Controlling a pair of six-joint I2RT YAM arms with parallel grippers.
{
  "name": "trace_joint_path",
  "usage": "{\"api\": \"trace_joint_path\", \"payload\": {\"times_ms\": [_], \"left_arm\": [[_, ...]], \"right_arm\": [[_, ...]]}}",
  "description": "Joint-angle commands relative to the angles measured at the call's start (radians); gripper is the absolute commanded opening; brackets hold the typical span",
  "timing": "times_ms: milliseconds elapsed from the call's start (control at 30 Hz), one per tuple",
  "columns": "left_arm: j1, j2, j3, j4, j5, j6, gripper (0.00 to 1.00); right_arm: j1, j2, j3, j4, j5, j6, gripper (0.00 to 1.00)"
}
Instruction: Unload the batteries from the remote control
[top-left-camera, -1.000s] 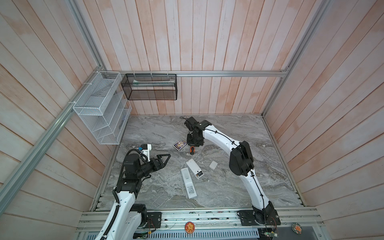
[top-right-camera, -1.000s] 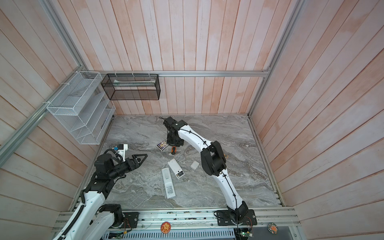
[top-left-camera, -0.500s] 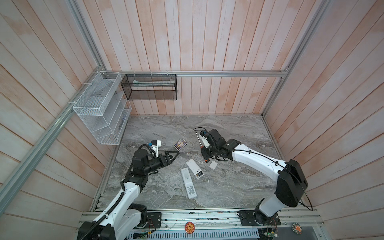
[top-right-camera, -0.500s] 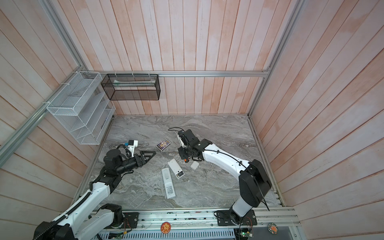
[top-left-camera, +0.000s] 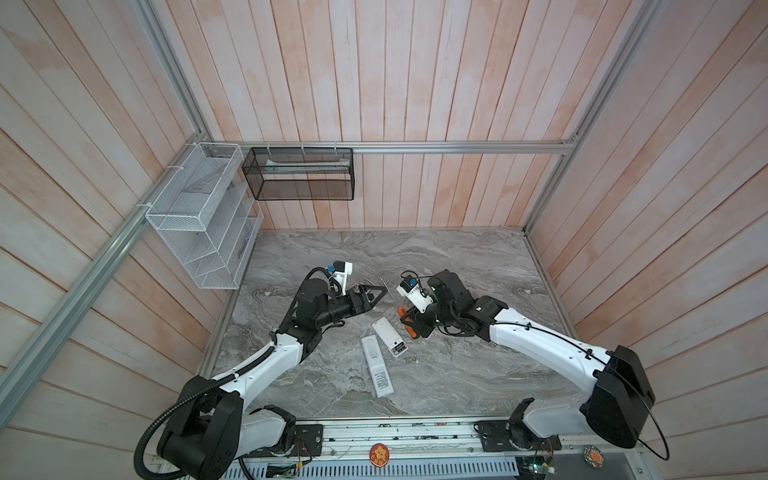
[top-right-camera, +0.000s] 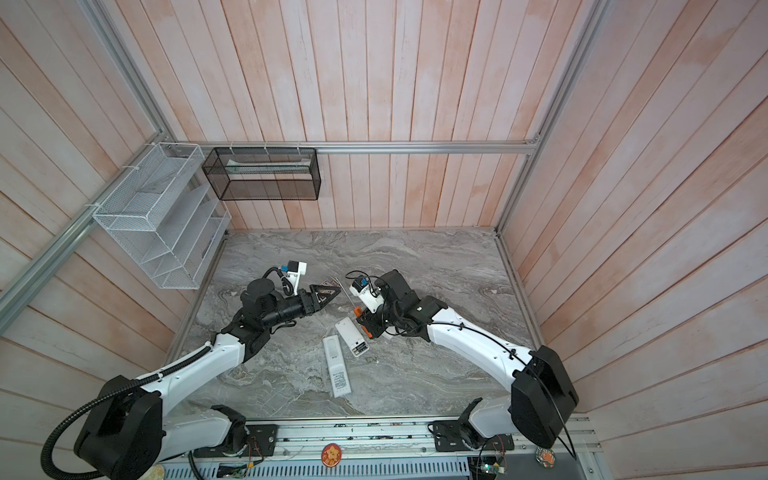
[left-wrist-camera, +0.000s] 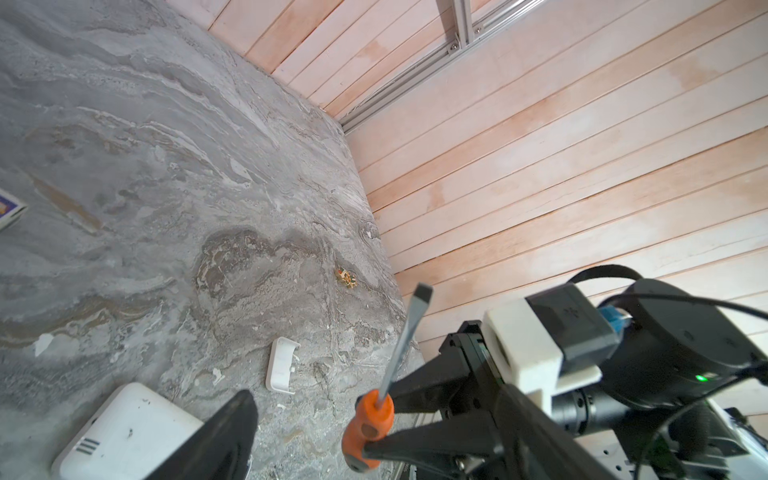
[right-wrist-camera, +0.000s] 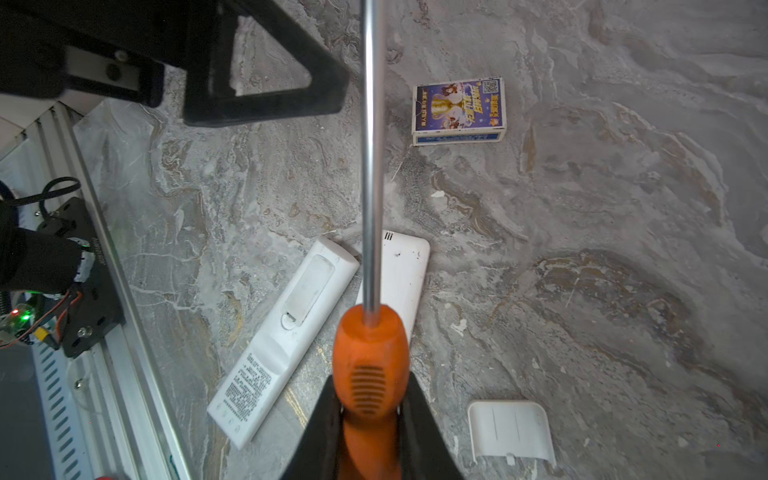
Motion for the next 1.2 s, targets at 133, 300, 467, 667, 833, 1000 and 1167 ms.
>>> {"api": "trace_joint_path", "payload": {"times_ms": [133, 300, 467, 667, 833, 1000, 1167], "left_arm": [[-0.024, 0.059, 0.059, 0.042, -0.031, 0.012, 0.76], [-0.024, 0.07, 0.054, 0.064, -0.033, 0.012, 0.58], [-0.024, 0.08, 0.054, 0.072, -0.025, 0.012, 0.42], [-0.024, 0.09, 0.058, 0.094, -0.016, -0.001, 0.15], [-0.024, 0.1, 0.051, 0.118, 0.0, -0.016, 0.0], [-0.024, 0.109, 0.044, 0.157, 0.013, -0.03, 0.0], [-0.024, 0.12, 0.046, 0.187, 0.012, -0.046, 0.0]], "right_arm": [[0.002, -0.016, 0.003, 0.0, -0.093, -0.017, 0.0], [0.001, -0.01, 0.006, 0.001, -0.099, -0.002, 0.0], [0.002, 0.009, 0.023, -0.015, -0.102, 0.0, 0.0], [0.002, 0.027, 0.037, -0.025, -0.091, 0.002, 0.0], [0.002, 0.04, 0.047, -0.032, -0.064, 0.005, 0.0], [-0.003, 0.041, 0.057, -0.032, -0.036, 0.024, 0.26], [-0.042, -0.031, 0.027, 0.014, 0.009, 0.101, 0.75]]}}
